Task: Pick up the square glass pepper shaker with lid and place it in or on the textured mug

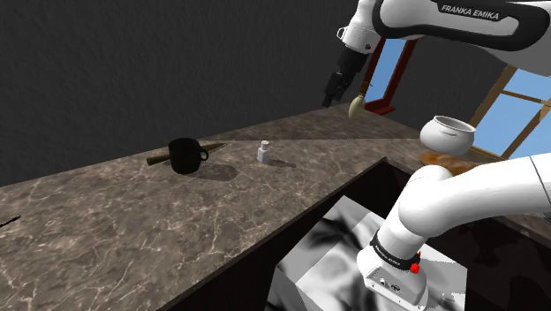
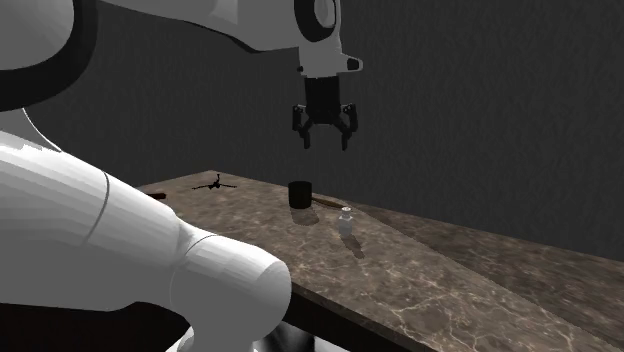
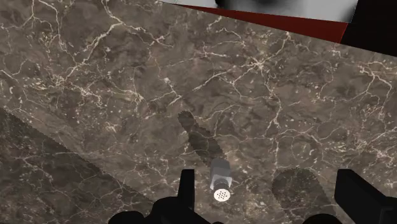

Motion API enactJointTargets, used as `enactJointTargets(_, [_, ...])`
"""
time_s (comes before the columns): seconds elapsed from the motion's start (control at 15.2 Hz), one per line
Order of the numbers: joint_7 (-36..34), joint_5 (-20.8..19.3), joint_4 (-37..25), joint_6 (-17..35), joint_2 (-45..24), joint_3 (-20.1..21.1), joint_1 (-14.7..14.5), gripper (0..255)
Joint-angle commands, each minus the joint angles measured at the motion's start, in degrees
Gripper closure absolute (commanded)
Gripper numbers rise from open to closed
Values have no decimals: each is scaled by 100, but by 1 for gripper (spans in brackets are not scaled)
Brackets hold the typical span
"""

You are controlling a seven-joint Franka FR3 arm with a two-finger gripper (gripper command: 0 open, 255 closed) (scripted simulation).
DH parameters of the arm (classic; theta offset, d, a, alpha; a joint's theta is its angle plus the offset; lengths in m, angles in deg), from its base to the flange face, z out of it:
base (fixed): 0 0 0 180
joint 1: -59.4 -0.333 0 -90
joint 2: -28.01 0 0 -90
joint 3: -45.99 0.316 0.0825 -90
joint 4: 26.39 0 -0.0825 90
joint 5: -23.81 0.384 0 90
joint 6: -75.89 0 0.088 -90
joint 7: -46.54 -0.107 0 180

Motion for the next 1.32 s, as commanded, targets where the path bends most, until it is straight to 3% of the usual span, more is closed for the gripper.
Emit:
enactJointTargets(0.0, [0,0,0,0,0,0,0,0])
enactJointTargets(0.66, [-320,-143,546,2101,-1382,230,-31,0])
enactJointTargets(1.25, [-748,-476,272,3748,-3165,436,32,0])
